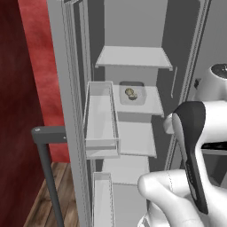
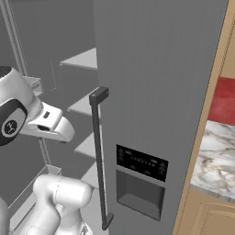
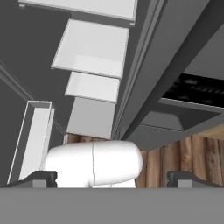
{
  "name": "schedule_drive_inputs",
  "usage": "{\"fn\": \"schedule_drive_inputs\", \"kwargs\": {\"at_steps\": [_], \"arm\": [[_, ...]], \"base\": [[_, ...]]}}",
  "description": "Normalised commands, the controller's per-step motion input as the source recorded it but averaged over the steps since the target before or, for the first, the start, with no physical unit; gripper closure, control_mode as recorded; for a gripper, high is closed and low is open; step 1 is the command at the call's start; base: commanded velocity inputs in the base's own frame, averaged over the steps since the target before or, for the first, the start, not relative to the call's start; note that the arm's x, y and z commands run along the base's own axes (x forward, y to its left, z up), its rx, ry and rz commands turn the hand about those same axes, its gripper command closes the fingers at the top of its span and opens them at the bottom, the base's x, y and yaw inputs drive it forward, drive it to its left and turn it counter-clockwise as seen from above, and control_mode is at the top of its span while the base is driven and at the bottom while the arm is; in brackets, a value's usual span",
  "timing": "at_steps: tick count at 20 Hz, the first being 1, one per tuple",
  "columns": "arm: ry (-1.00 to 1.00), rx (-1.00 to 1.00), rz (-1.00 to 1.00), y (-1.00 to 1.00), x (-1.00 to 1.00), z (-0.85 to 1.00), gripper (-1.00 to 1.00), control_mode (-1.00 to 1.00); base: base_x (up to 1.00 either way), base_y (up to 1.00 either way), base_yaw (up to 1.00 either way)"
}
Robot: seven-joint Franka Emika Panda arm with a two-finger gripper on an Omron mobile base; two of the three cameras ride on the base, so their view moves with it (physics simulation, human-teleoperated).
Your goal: Place two dumplings into each of the tupperware containers and then place the containers in the fridge.
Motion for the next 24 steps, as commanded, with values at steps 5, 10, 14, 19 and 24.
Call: {"fn": "schedule_drive_inputs", "kwargs": {"at_steps": [5,10,14,19,24], "arm": [[-0.07,0.02,0.0,0.0,-0.19,0.0,-1.0,-1.0],[0.0,0.0,0.01,0.0,-0.2,0.0,-1.0,-1.0],[0.0,0.0,0.01,0.0,-0.09,0.0,-1.0,1.0],[0.0,0.0,0.0,0.0,0.0,0.0,-1.0,1.0],[0.0,0.0,0.0,0.0,0.0,0.0,-1.0,1.0]], "base": [[0.0,0.0,0.0],[0.0,0.0,0.0],[-0.52,0.0,0.08],[-1.0,-0.52,0.15],[-1.0,-0.05,0.47]]}}
